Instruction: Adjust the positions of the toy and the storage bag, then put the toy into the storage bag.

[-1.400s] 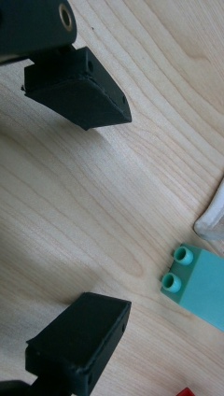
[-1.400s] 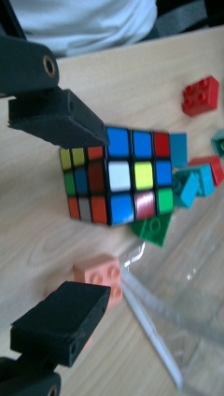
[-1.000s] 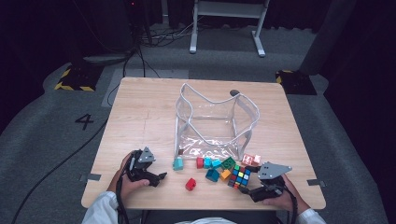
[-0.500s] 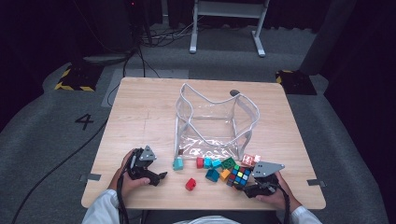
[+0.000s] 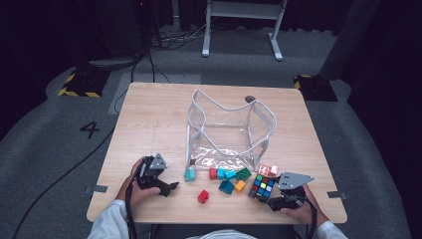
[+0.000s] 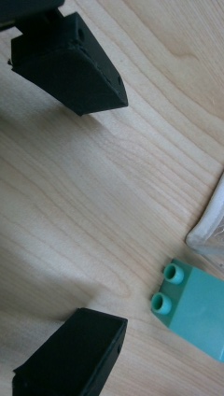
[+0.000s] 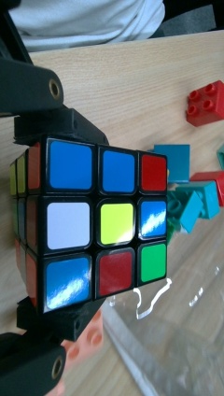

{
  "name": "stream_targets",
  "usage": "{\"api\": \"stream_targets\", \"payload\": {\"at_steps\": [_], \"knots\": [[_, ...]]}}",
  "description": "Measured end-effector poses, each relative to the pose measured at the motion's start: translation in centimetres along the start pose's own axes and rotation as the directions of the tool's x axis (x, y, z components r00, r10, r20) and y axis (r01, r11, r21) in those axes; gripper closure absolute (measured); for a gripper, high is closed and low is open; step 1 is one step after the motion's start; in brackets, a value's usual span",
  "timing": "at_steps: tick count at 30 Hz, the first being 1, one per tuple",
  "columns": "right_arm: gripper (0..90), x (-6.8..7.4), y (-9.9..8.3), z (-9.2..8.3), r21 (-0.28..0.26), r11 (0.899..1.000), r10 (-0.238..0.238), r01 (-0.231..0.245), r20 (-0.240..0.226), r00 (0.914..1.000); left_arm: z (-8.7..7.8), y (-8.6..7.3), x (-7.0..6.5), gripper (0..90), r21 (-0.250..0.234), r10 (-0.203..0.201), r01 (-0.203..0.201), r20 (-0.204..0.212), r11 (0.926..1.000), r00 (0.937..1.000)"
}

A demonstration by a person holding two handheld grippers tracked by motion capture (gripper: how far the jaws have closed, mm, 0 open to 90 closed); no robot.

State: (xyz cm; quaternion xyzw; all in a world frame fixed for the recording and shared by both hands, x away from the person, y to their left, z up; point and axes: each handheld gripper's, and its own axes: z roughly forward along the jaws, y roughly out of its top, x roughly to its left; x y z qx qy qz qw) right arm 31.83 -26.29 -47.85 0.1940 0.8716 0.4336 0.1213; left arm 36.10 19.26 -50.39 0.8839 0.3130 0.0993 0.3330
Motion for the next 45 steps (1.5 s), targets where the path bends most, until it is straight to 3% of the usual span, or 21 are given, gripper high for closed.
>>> {"api": "stream_targets", "payload": {"at_steps": [4, 6, 13, 26, 36, 41, 45], "knots": [[33.9, -0.5, 0.0, -0.9, -0.013, 1.000, 0.015, -0.015, 0.007, 0.9999, 0.0, 0.0, 0.0, 0.4, 0.007, -0.009, 0.009, -0.008, 0.9999, 0.9999], [33.8, -0.9, 0.0, -1.4, -0.020, 0.999, 0.025, -0.025, 0.015, 0.9996, 0.0, 0.1, 0.1, 0.4, -0.002, 0.013, -0.013, -0.013, 0.9999, 0.9998], [33.9, -2.1, -0.1, -2.7, -0.069, 0.996, 0.064, -0.060, 0.060, 0.9962, 0.1, 0.2, 0.3, 0.4, 0.001, 0.018, -0.018, 0.003, 0.9998, 0.9998], [33.9, -3.7, 0.1, -4.5, -0.110, 0.989, 0.114, -0.098, 0.142, 0.9833, 0.1, 0.2, 0.3, 0.4, 0.003, 0.023, -0.023, 0.006, 0.9997, 0.9997], [33.8, -5.8, 0.5, -6.0, -0.137, 0.983, 0.153, -0.126, 0.208, 0.9661, 0.1, 0.2, 0.3, 0.4, 0.002, 0.021, -0.021, 0.003, 0.9998, 0.9998], [33.8, -7.6, 2.0, -7.3, -0.171, 0.978, 0.162, -0.121, 0.250, 0.9545, 0.1, 0.2, 0.3, 0.4, 0.003, 0.021, -0.021, 0.005, 0.9998, 0.9998], [33.9, -8.7, 3.0, -7.9, -0.185, 0.975, 0.166, -0.119, 0.260, 0.9513, 0.1, 0.2, 0.3, 0.4, 0.003, 0.020, -0.020, 0.003, 0.9998, 0.9998]]}}
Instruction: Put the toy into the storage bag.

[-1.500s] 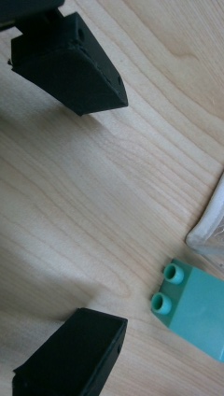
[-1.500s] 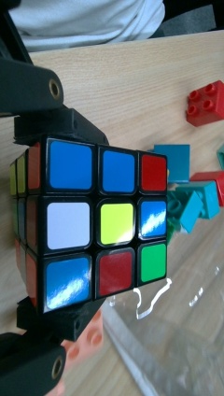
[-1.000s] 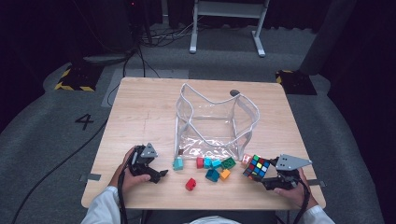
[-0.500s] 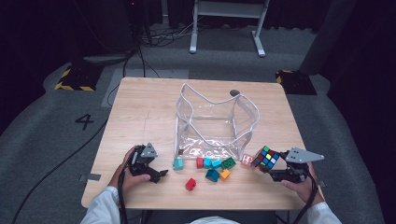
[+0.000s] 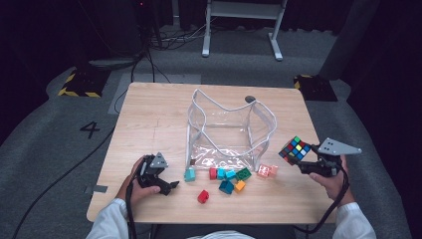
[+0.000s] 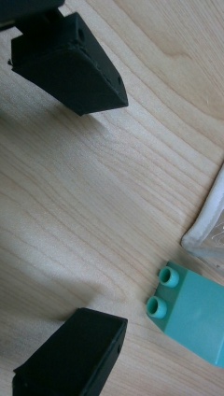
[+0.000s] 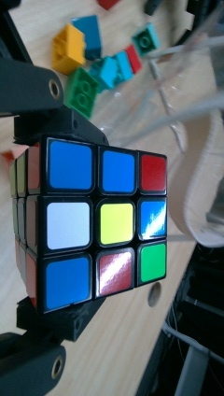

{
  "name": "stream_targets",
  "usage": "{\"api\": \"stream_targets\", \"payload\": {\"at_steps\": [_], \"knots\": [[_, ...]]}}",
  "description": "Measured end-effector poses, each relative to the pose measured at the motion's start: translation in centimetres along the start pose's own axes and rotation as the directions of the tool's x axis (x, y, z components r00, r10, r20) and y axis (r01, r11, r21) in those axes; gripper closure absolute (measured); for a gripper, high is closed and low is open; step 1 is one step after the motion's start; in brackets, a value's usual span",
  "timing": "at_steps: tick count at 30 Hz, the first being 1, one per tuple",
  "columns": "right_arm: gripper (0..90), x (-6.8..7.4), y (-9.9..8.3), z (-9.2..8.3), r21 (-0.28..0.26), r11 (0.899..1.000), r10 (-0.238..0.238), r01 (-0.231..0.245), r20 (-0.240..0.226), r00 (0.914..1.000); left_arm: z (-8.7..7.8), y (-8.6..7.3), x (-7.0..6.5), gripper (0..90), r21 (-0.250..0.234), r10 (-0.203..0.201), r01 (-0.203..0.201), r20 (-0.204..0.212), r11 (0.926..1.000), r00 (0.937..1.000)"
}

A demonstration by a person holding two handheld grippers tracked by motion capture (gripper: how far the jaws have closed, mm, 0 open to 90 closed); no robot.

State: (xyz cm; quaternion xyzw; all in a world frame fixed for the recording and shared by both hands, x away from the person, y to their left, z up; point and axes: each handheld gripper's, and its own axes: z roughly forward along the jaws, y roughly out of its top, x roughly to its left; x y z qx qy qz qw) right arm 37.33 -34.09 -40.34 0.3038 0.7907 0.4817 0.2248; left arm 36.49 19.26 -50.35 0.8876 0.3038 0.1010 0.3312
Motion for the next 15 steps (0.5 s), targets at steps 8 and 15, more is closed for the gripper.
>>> {"api": "stream_targets", "payload": {"at_steps": [8, 15], "knots": [[33.9, -1.8, 3.1, -0.1, -0.019, 1.000, -0.014, 0.015, 0.052, 0.9986, 0.0, -0.1, -0.1, 0.4, -0.001, -0.014, 0.014, -0.002, 0.9999, 0.9999], [33.8, -2.8, 7.4, -0.2, -0.054, 0.998, -0.031, 0.034, 0.056, 0.9980, 0.0, -0.1, -0.1, 0.4, 0.000, -0.014, 0.014, -0.002, 0.9999, 0.9999]]}}
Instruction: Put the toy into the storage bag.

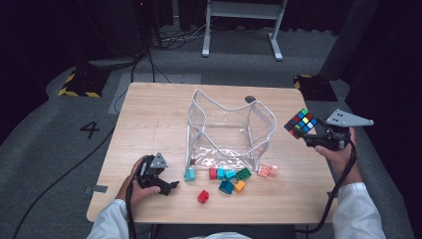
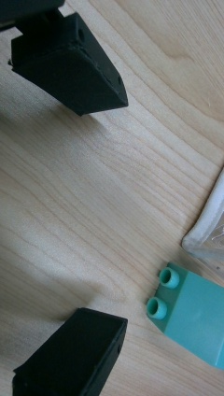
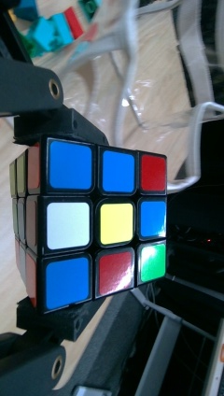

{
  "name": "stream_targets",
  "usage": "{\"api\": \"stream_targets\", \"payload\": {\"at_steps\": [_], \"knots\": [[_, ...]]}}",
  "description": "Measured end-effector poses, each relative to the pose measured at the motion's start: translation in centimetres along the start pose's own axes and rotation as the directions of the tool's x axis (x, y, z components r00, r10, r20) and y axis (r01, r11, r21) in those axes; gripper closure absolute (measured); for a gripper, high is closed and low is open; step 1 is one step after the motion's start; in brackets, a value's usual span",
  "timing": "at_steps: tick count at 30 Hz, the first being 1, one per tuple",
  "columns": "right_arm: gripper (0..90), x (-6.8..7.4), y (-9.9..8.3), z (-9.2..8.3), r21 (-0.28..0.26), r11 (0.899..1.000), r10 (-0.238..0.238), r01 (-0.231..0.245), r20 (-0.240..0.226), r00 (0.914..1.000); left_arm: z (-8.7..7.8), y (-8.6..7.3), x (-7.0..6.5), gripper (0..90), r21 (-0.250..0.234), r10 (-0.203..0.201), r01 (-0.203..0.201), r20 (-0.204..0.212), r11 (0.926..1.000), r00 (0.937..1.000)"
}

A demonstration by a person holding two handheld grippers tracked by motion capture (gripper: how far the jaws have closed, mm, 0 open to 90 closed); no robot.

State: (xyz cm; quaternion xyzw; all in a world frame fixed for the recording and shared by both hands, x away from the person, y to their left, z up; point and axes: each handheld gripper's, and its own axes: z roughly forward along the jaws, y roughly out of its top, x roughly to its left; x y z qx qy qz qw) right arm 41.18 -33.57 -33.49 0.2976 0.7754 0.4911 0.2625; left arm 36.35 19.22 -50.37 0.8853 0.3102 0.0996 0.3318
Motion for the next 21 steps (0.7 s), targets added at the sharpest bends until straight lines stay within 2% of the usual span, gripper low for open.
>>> {"api": "stream_targets", "payload": {"at_steps": [4, 7, 9, 10, 11, 12, 15, 16, 17, 18, 19, 21], "knots": [[33.9, -0.2, 2.1, 0.4, -0.032, 0.999, 0.012, -0.013, -0.023, 0.9997, 0.0, 0.0, 0.0, 0.4, 0.001, -0.001, 0.001, 0.000, 1.0000, 1.0000], [33.8, -0.1, 2.8, 0.7, -0.041, 0.999, 0.006, -0.008, -0.033, 0.9994, 0.0, 0.0, 0.0, 0.4, 0.000, -0.007, 0.007, -0.001, 1.0000, 1.0000], [33.9, 0.0, 3.9, 1.5, -0.029, 1.000, 0.004, -0.005, -0.058, 0.9983, 0.0, 0.0, 0.0, 0.4, 0.001, -0.002, 0.002, -0.002, 1.0000, 1.0000], [33.9, 0.0, 3.9, 1.5, -0.029, 1.000, 0.004, -0.005, -0.058, 0.9983, 0.0, 0.0, 0.0, 0.4, 0.001, -0.003, 0.003, -0.002, 1.0000, 1.0000], [33.9, 0.2, 4.7, 2.2, -0.031, 1.000, -0.008, 0.006, -0.077, 0.9970, 0.0, 0.0, 0.0, 0.4, 0.000, -0.007, 0.007, -0.001, 1.0000, 1.0000], [33.9, 0.2, 4.7, 2.2, -0.031, 1.000, -0.008, 0.006, -0.077, 0.9970, 0.0, 0.0, -0.1, 0.4, 0.000, -0.009, 0.009, -0.002, 1.0000, 1.0000], [33.8, 1.0, 6.1, 3.7, -0.032, 0.999, -0.030, 0.026, -0.121, 0.9921, 0.0, 0.0, -0.1, 0.4, -0.002, -0.013, 0.013, 0.001, 0.9999, 0.9999], [33.8, 1.0, 6.1, 3.7, -0.032, 0.999, -0.030, 0.026, -0.121, 0.9921, 0.0, 0.0, -0.1, 0.4, 0.000, -0.009, 0.009, -0.003, 1.0000, 1.0000], [33.8, 1.5, 6.6, 4.4, -0.030, 0.999, -0.044, 0.040, -0.147, 0.9881, 0.0, 0.0, -0.1, 0.4, 0.000, -0.009, 0.009, -0.003, 1.0000, 1.0000], [33.8, 1.5, 6.6, 4.4, -0.030, 0.999, -0.044, 0.040, -0.147, 0.9881, 0.0, 0.0, -0.1, 0.4, 0.000, -0.011, 0.011, 0.001, 0.9999, 0.9999], [33.8, 1.9, 6.9, 5.1, -0.028, 0.999, -0.050, 0.046, -0.174, 0.9834, 0.0, 0.0, -0.1, 0.4, 0.000, -0.011, 0.011, 0.001, 0.9999, 0.9999], [33.8, 2.2, 7.1, 5.4, -0.019, 0.998, -0.059, 0.057, -0.182, 0.9814, 0.0, 0.0, -0.1, 0.4, -0.001, -0.009, 0.009, -0.003, 1.0000, 1.0000]]}}
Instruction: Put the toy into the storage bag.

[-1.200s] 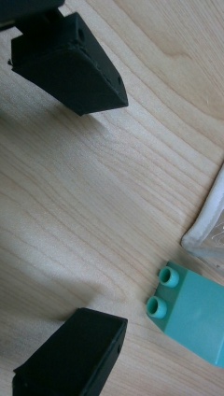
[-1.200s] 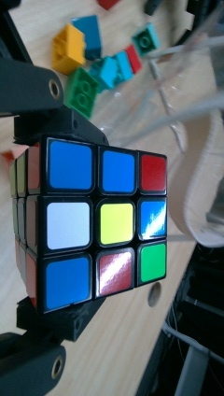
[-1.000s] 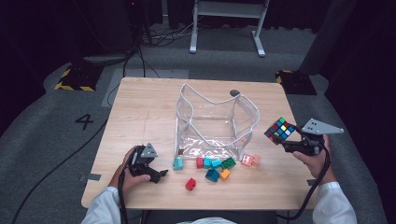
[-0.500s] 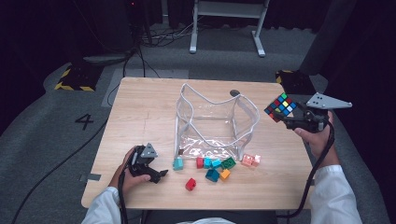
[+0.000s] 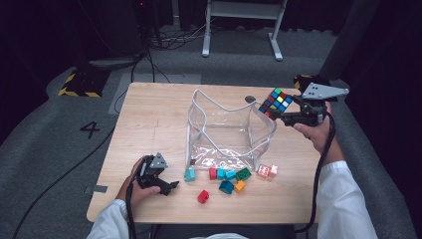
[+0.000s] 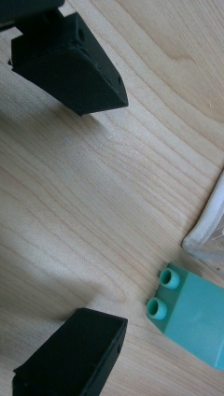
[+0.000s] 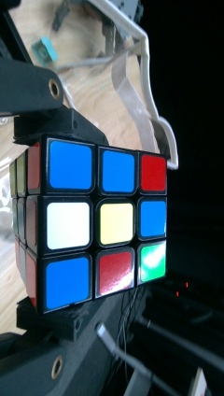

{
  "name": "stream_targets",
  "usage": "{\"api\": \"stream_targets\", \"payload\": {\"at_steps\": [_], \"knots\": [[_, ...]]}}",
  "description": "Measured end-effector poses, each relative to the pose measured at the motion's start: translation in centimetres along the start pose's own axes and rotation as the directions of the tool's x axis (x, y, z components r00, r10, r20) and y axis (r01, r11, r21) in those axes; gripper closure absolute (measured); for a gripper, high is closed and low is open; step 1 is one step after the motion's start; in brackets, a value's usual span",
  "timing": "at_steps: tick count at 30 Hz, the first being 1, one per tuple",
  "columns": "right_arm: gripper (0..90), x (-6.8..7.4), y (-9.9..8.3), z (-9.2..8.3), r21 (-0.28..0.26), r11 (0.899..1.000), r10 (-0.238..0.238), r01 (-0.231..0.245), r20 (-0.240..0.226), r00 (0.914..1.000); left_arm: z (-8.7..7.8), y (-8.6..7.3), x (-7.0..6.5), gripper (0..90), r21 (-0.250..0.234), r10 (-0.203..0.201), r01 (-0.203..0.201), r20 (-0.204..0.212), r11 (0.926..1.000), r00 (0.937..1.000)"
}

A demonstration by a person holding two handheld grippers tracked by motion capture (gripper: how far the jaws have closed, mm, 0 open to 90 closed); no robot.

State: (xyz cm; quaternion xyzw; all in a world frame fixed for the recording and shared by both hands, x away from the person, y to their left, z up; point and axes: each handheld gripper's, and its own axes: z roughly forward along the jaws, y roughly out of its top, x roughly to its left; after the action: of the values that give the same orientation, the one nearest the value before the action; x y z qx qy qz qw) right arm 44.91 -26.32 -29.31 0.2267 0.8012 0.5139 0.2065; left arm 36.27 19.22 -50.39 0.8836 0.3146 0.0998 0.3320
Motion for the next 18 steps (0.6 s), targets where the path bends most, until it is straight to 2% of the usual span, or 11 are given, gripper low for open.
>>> {"api": "stream_targets", "payload": {"at_steps": [2, 3, 6, 12, 14, 16, 18], "knots": [[33.8, 0.3, 0.2, 0.6, 0.006, 1.000, -0.011, 0.011, -0.022, 0.9997, 0.0, 0.0, 0.0, 0.4, 0.001, -0.001, 0.001, 0.000, 1.0000, 1.0000], [33.8, 0.7, 0.4, 1.2, 0.005, 1.000, -0.019, 0.020, -0.057, 0.9982, 0.0, 0.0, 0.0, 0.4, 0.001, -0.001, 0.001, 0.000, 1.0000, 1.0000], [33.8, 0.9, 0.5, 1.9, 0.014, 0.999, -0.039, 0.040, -0.084, 0.9957, 0.0, 0.0, 0.0, 0.4, 0.001, -0.001, 0.001, 0.000, 1.0000, 1.0000], [33.8, 1.7, 1.0, 4.0, 0.088, 0.988, -0.110, 0.126, -0.166, 0.9799, 0.0, 0.0, 0.0, 0.4, 0.002, -0.004, 0.004, 0.003, 1.0000, 1.0000], [33.8, 2.1, 1.0, 4.7, 0.113, 0.981, -0.132, 0.156, -0.196, 0.9718, 0.0, 0.0, 0.0, 0.4, 0.001, -0.001, 0.001, 0.000, 1.0000, 1.0000], [33.8, 2.3, 1.0, 5.4, 0.150, 0.974, -0.134, 0.169, -0.216, 0.9672, 0.0, 0.0, 0.0, 0.4, 0.001, -0.001, 0.001, 0.000, 1.0000, 1.0000], [33.8, 2.5, 0.7, 6.3, 0.209, 0.958, -0.141, 0.196, -0.254, 0.9569, 0.0, 0.0, 0.0, 0.4, 0.001, -0.002, 0.002, 0.000, 1.0000, 1.0000]]}}
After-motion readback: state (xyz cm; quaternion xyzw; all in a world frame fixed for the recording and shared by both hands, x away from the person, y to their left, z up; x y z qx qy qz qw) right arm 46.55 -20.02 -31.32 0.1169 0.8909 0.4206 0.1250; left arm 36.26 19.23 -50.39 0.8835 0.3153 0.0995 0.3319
